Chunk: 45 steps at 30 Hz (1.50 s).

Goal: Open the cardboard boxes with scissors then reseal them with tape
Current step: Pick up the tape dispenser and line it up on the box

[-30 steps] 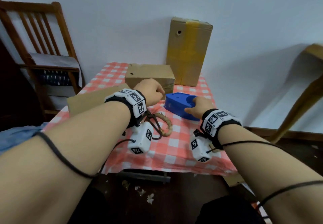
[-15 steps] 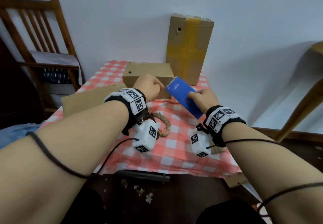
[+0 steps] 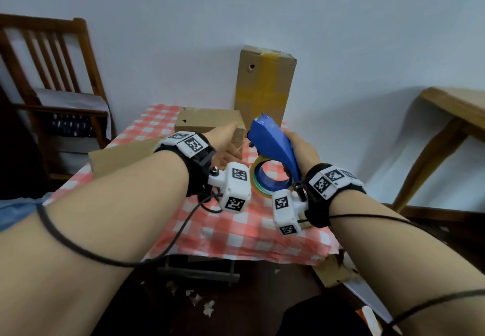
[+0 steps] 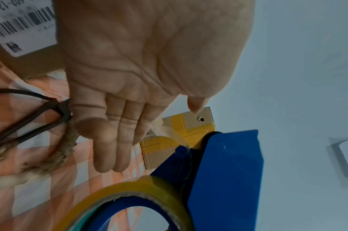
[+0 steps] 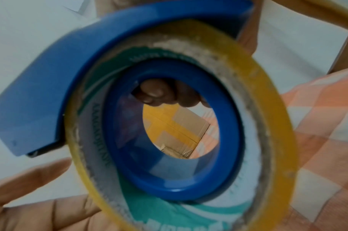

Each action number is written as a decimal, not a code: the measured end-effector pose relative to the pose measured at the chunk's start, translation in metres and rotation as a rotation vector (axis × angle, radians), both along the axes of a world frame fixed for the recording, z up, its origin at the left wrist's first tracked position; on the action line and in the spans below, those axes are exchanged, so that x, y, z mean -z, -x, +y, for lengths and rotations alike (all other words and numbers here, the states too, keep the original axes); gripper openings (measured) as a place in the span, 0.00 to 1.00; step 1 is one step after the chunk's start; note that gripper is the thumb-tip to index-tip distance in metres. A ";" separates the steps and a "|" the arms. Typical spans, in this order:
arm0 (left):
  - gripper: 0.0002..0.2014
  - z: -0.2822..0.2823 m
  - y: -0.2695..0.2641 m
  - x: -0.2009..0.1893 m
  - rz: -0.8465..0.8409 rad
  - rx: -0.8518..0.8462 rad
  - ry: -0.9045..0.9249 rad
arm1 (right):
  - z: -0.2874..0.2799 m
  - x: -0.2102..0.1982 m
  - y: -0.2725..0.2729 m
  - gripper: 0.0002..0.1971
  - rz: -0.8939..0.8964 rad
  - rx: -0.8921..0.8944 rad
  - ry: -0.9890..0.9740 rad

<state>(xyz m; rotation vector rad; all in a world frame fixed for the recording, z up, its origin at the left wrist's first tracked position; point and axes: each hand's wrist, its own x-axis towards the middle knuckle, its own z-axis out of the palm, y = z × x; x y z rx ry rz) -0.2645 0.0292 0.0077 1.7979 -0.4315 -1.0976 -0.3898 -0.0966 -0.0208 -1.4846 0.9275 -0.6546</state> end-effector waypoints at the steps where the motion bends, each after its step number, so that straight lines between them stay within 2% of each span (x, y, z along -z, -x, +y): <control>1: 0.34 0.003 0.003 -0.002 -0.006 0.011 -0.002 | 0.001 -0.001 0.001 0.16 -0.008 -0.007 -0.005; 6: 0.12 0.010 0.011 -0.009 -0.033 -0.051 0.095 | 0.004 -0.003 0.004 0.15 -0.017 -0.021 0.014; 10: 0.19 0.015 0.014 -0.010 -0.130 -0.084 0.103 | 0.003 -0.007 0.006 0.19 0.048 -0.051 0.099; 16: 0.13 0.019 0.011 -0.019 -0.440 -0.082 0.095 | 0.008 -0.019 0.007 0.37 0.193 -0.089 0.291; 19: 0.15 0.018 0.008 -0.023 -0.525 -0.077 0.048 | 0.008 -0.022 0.007 0.37 0.335 -0.079 0.472; 25: 0.16 0.017 0.001 -0.030 -0.598 -0.069 0.054 | 0.006 -0.032 0.011 0.37 0.455 -0.122 0.621; 32: 0.13 0.024 -0.021 -0.037 -0.613 -0.147 0.071 | -0.002 -0.030 0.022 0.36 0.590 -0.137 0.702; 38: 0.12 0.017 -0.030 -0.033 -0.711 -0.206 0.132 | -0.006 -0.037 0.012 0.34 0.674 -0.119 0.773; 41: 0.11 0.012 -0.027 -0.033 -0.850 -0.190 0.103 | -0.007 -0.039 0.004 0.33 0.724 -0.117 0.833; 45: 0.09 0.011 -0.011 -0.041 -1.119 -0.097 0.056 | -0.009 -0.043 -0.004 0.31 0.786 -0.129 0.849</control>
